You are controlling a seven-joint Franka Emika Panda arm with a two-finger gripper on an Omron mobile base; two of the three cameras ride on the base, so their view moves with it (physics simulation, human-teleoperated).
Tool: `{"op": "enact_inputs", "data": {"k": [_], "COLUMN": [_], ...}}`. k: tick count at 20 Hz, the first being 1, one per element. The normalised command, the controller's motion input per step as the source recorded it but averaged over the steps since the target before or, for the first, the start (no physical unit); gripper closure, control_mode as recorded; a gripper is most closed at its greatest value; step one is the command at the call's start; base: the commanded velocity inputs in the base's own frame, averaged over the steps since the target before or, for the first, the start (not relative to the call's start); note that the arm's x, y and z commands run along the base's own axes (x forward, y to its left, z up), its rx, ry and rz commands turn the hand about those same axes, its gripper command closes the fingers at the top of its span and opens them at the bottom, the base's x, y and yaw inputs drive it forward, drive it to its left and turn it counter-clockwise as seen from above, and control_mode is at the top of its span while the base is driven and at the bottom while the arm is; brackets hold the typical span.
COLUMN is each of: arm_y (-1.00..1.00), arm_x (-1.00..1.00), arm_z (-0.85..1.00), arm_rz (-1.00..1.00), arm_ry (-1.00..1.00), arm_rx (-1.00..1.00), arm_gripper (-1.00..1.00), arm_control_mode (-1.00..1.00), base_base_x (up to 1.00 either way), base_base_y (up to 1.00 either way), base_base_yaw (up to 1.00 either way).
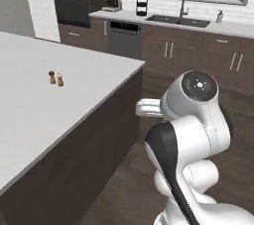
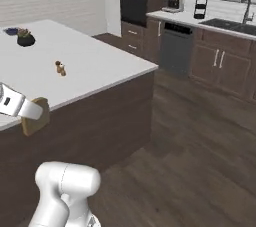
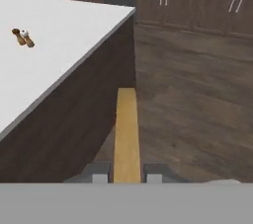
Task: Start the toaster. Once the lever pops up, take the bread to the plate on the dining counter.
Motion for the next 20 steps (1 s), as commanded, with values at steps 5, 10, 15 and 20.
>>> {"op": "enact_inputs", "data": {"k": [5, 10, 15, 20], "arm_y": [0.00, 0.00, 0.00, 0.00], "arm_x": [0.00, 0.00, 0.00, 0.00], "arm_z": [0.00, 0.00, 0.00, 0.00], "arm_rz": [0.00, 0.00, 0.00, 0.00], "arm_ry": [0.00, 0.00, 0.00, 0.00], "arm_rx": [0.00, 0.00, 0.00, 0.00], "arm_gripper": [1.00, 1.00, 1.00, 1.00], "arm_control_mode": [1.00, 1.00, 1.00, 1.00], "base_base_x": [0.03, 0.16, 0.45, 0.64], "base_base_y": [0.44, 1.00, 1.00, 1.00], "base_base_yaw": [0.90, 0.52, 0.17, 0.01]}}
